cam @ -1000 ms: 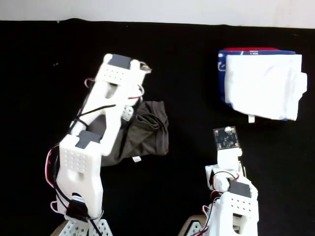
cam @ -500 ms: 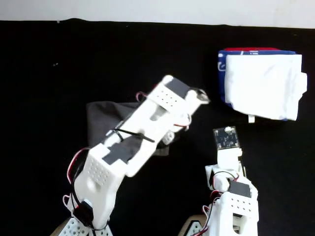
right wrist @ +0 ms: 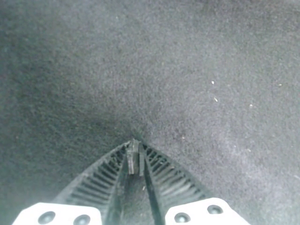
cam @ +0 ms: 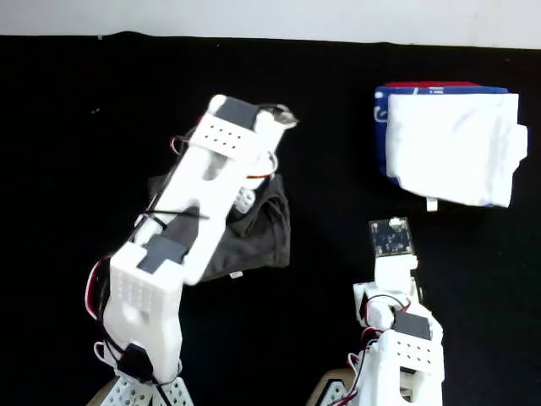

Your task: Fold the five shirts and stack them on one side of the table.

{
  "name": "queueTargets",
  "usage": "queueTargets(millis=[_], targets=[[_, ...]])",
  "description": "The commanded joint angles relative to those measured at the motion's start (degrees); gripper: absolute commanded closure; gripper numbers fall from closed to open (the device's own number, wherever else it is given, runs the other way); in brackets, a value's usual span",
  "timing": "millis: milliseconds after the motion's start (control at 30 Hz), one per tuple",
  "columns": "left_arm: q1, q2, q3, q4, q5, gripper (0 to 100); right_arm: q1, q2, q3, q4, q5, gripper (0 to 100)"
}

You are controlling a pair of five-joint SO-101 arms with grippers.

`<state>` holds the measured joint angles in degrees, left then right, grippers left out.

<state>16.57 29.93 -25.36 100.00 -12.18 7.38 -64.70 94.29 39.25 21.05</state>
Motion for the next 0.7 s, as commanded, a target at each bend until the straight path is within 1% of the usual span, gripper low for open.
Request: queueTargets(millis=[0, 133, 333, 467, 567, 667], targets=[[-0.66, 3.21, -0.75, 0.35, 0.00, 99, 1.45, 0.04, 1.01, -1.27, -0.44, 99.1], [-0.57, 6.11, -0.75, -4.84, 0.00, 99, 1.45, 0.04, 1.01, -1.27, -0.44, 99.1], [-2.59, 3.56, -2.77, -18.90, 0.97, 99, 1.45, 0.04, 1.01, -1.27, -0.44, 99.1], [-5.32, 3.03, -6.90, -27.43, 8.35, 99, 1.45, 0.04, 1.01, -1.27, -0.44, 99.1], [-7.25, 2.95, -7.52, -32.88, 12.04, 99, 1.45, 0.04, 1.01, -1.27, -0.44, 99.1], [-8.84, 2.42, -7.78, -34.55, 15.65, 99, 1.45, 0.04, 1.01, -1.27, -0.44, 99.1]])
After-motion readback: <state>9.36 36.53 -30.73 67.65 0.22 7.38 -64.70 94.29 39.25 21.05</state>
